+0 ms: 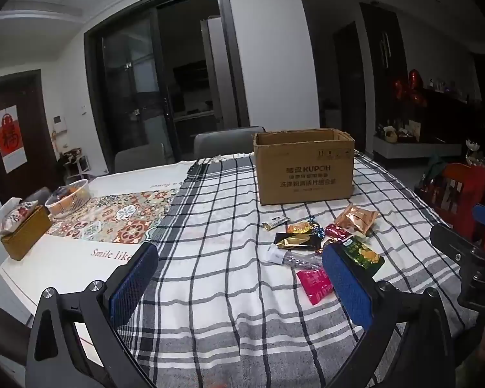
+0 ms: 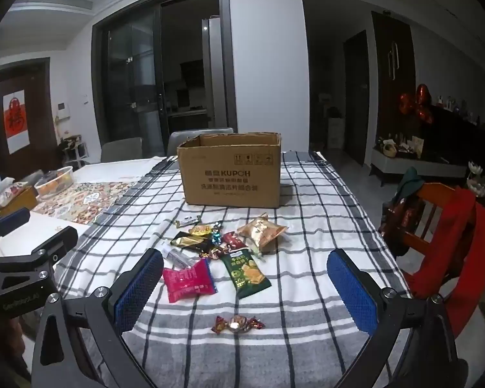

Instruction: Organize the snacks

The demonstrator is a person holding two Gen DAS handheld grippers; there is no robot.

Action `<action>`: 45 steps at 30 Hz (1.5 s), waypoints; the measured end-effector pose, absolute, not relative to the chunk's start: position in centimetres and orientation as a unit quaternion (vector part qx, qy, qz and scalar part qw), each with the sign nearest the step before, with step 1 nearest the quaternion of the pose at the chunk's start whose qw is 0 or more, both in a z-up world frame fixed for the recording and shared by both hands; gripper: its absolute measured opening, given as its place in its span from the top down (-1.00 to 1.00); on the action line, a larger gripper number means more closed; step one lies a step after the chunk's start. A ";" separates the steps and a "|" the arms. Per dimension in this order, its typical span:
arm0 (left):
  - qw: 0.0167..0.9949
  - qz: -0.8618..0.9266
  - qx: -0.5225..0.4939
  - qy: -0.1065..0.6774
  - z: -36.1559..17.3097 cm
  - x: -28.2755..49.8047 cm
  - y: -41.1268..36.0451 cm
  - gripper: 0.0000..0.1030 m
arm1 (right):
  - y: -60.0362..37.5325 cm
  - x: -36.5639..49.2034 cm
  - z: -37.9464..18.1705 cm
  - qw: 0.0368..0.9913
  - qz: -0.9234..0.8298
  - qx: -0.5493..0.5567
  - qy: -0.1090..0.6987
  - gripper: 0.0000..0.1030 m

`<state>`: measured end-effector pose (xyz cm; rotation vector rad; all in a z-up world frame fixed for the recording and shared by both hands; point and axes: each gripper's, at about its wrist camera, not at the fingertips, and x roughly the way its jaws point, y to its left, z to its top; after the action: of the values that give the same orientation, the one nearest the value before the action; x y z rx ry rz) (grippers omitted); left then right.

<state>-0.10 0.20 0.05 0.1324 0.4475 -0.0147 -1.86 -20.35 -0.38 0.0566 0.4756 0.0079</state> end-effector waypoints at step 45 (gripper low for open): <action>0.976 -0.015 0.067 0.208 0.9 -1.1 -0.3 -1.00 | -20.1 -2.3 -0.3 0.973 0.008 0.029 0.229 -0.99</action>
<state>-1.12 -0.33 0.93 0.1345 0.4202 -0.0300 -2.27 -20.08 -0.26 0.0577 0.4617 0.0165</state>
